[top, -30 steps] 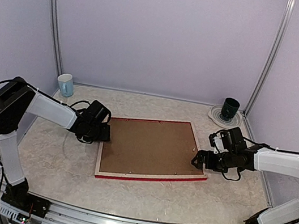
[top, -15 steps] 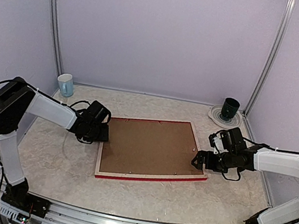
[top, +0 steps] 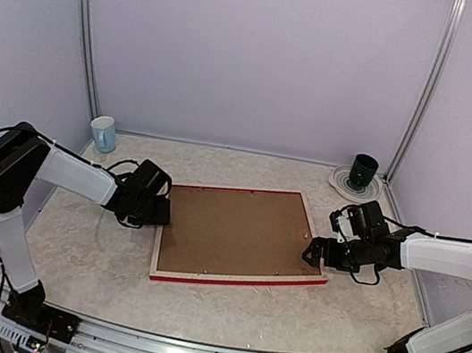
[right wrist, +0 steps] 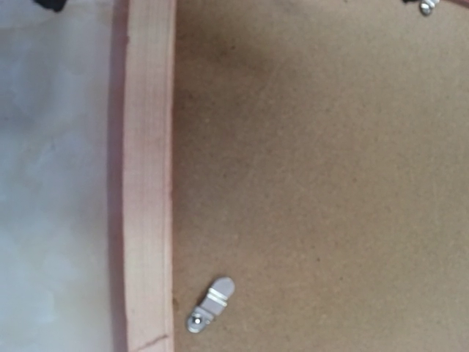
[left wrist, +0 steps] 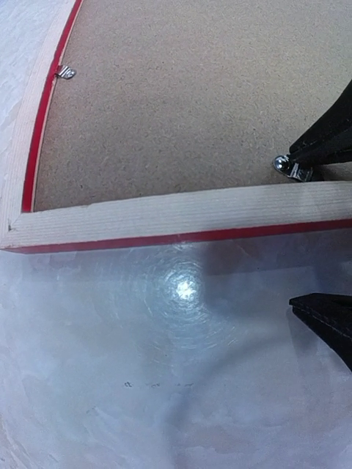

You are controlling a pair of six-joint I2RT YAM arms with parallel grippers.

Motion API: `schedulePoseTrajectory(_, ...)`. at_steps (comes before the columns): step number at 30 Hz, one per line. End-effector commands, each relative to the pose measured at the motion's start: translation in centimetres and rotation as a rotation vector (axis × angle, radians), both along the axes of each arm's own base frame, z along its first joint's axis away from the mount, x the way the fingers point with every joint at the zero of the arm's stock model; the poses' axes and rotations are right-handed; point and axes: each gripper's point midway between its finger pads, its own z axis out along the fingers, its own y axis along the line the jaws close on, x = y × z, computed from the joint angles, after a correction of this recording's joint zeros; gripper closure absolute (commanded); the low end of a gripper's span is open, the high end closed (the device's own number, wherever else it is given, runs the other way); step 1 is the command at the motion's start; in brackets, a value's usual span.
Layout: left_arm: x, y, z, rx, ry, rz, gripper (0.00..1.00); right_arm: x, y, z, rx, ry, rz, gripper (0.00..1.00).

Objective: Put the photo into the frame
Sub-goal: Rotate the photo frame at the center of the board.

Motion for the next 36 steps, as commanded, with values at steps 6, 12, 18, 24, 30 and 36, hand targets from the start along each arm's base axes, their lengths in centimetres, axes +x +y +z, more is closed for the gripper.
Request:
schedulePoseTrajectory(6,-1.6,1.3,-0.3,0.054,0.047,-0.018,0.44,-0.1,0.2,-0.5,-0.001,-0.005,0.009,0.01)
schedulePoseTrajectory(12,-1.4,1.7,-1.6,0.063,0.054,-0.002,0.46,-0.3,0.2,-0.8,0.004,0.003,0.012,0.01)
schedulePoseTrajectory(18,-1.0,1.4,-2.3,0.058,0.055,0.007,0.48,-0.4,0.1,-1.1,-0.003,0.006,0.01,0.01)
schedulePoseTrajectory(24,-1.0,1.9,-3.2,0.087,0.067,0.025,0.56,-0.3,0.2,-1.1,-0.001,0.006,0.012,0.01)
schedulePoseTrajectory(30,-1.5,3.0,-3.7,0.108,0.068,0.067,0.75,-0.2,0.1,-1.5,-0.013,0.008,0.014,0.01)
schedulePoseTrajectory(36,-1.3,2.8,-2.2,0.051,0.014,0.096,0.62,-0.1,0.1,-1.4,-0.02,0.005,0.014,0.01)
